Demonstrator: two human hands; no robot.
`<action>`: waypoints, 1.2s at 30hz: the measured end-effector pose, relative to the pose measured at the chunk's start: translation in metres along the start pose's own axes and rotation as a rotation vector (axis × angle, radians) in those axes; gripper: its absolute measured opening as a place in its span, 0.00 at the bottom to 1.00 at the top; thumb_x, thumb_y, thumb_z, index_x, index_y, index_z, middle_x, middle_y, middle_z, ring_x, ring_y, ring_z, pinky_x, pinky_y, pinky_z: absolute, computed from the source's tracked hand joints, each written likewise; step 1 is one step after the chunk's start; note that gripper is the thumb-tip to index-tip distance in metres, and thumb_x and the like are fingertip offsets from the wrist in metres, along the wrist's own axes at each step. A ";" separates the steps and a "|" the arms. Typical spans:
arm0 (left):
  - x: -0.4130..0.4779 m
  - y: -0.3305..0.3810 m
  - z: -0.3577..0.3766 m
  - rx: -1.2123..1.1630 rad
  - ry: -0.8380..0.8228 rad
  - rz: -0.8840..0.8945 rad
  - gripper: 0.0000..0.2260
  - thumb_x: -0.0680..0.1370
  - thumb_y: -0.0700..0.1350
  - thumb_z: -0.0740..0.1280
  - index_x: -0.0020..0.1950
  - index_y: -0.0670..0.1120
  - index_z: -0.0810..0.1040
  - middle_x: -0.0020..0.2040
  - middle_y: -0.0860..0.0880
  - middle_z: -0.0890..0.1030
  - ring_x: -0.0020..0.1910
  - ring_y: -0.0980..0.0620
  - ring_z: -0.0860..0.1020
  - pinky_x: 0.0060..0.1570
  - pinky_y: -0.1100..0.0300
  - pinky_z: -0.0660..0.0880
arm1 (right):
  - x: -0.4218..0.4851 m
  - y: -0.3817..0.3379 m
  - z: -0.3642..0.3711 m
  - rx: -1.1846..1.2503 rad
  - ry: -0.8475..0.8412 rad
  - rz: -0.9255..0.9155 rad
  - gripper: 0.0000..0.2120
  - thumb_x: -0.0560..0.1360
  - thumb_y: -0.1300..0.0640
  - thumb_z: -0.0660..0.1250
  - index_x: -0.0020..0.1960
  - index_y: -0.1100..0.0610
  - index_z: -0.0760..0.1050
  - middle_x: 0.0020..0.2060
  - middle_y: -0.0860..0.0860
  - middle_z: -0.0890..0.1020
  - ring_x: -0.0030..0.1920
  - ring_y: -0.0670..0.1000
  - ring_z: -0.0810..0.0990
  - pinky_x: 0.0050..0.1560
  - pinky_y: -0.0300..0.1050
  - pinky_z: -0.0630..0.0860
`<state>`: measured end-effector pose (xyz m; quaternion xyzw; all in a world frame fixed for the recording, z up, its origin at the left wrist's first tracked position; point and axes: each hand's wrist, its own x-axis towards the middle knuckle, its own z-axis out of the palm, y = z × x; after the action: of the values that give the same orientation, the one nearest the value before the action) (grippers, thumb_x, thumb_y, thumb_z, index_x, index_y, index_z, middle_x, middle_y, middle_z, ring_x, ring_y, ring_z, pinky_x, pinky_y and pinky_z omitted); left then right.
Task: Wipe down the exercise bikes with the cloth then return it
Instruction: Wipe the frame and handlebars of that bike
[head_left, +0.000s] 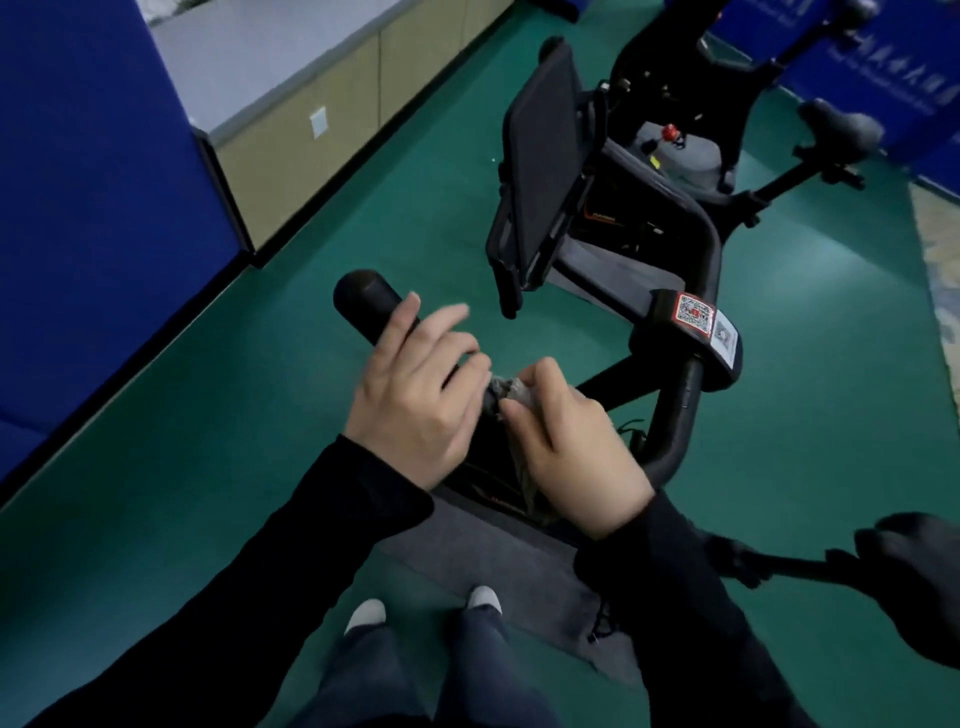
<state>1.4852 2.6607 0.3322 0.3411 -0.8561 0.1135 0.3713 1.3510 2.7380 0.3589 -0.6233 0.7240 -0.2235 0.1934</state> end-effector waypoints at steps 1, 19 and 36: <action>0.001 -0.001 0.002 -0.003 -0.024 0.036 0.09 0.77 0.42 0.64 0.40 0.43 0.81 0.43 0.47 0.83 0.56 0.46 0.79 0.72 0.52 0.53 | -0.004 -0.003 0.005 -0.021 0.072 -0.012 0.06 0.79 0.56 0.62 0.48 0.57 0.66 0.38 0.56 0.77 0.41 0.63 0.76 0.42 0.57 0.73; -0.001 -0.015 0.007 0.008 -0.022 0.142 0.12 0.79 0.44 0.62 0.37 0.45 0.79 0.37 0.49 0.80 0.43 0.46 0.79 0.66 0.54 0.60 | -0.050 0.014 0.077 -0.127 1.022 0.224 0.10 0.79 0.64 0.61 0.56 0.67 0.78 0.56 0.58 0.81 0.59 0.57 0.75 0.64 0.57 0.70; 0.003 -0.027 -0.005 -0.049 -0.168 0.252 0.12 0.80 0.45 0.59 0.47 0.44 0.82 0.45 0.50 0.82 0.50 0.45 0.78 0.65 0.54 0.58 | -0.026 0.011 0.114 0.102 1.383 0.323 0.12 0.79 0.62 0.60 0.61 0.65 0.73 0.63 0.58 0.75 0.67 0.56 0.70 0.67 0.66 0.65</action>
<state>1.5052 2.6417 0.3363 0.2299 -0.9228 0.1093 0.2892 1.4096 2.7560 0.2593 -0.2140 0.7527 -0.5700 -0.2505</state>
